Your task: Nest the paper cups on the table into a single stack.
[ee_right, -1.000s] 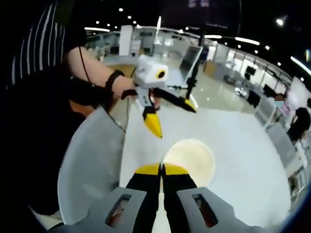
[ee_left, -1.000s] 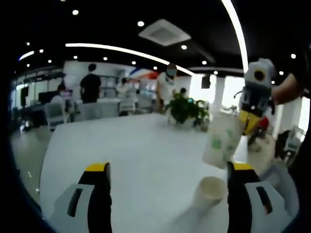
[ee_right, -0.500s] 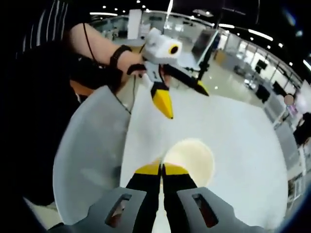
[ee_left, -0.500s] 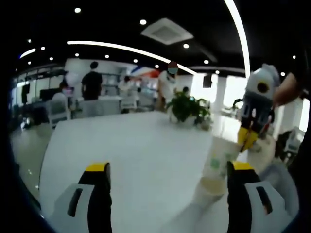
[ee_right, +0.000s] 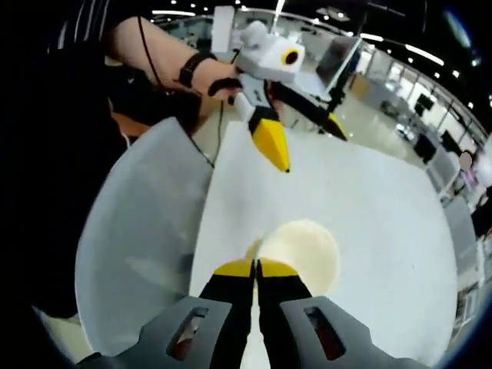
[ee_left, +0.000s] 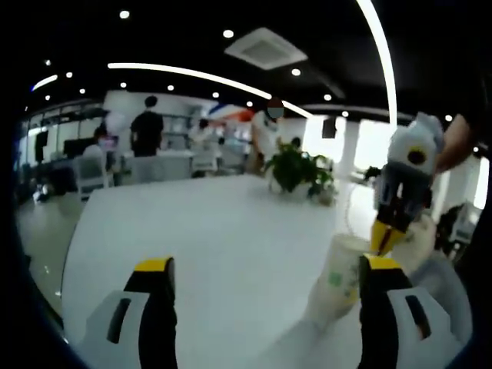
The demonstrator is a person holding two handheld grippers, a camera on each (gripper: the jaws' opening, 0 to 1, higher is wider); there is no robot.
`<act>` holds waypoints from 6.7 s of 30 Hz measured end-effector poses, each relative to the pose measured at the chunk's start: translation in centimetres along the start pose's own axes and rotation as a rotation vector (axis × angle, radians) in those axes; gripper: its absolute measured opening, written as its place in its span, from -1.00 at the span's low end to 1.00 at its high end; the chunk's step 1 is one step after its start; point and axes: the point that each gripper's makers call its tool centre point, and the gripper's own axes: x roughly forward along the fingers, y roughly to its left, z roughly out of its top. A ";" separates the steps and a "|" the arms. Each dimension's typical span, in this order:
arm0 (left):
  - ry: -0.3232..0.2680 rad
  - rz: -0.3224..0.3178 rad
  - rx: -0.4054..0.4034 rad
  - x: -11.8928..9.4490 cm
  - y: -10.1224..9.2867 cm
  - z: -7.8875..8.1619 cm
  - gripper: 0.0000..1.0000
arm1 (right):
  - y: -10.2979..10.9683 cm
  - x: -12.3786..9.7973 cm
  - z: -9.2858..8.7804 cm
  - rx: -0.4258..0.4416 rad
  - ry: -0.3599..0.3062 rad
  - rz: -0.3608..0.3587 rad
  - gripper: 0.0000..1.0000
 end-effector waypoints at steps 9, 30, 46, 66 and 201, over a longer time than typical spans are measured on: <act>0.006 -0.002 0.003 0.1 0.0 -0.1 0.96 | 0.4 0.8 -0.7 -0.014 0.025 0.018 -1.00; 0.018 -0.005 -0.005 0.2 0.1 -0.5 0.95 | 0.3 2.7 -1.9 -0.038 0.075 0.079 -1.00; 0.046 -0.012 0.005 0.6 0.1 -1.4 0.94 | 0.3 3.8 -3.0 -0.041 0.104 0.101 -1.00; 0.048 -0.009 0.010 0.3 -0.1 -1.5 0.92 | 0.7 4.0 -3.7 -0.043 0.109 0.112 -0.95; 0.153 -0.209 0.014 -0.4 -6.3 -7.1 0.90 | -0.8 -2.0 -8.8 0.505 -0.267 -0.385 -0.13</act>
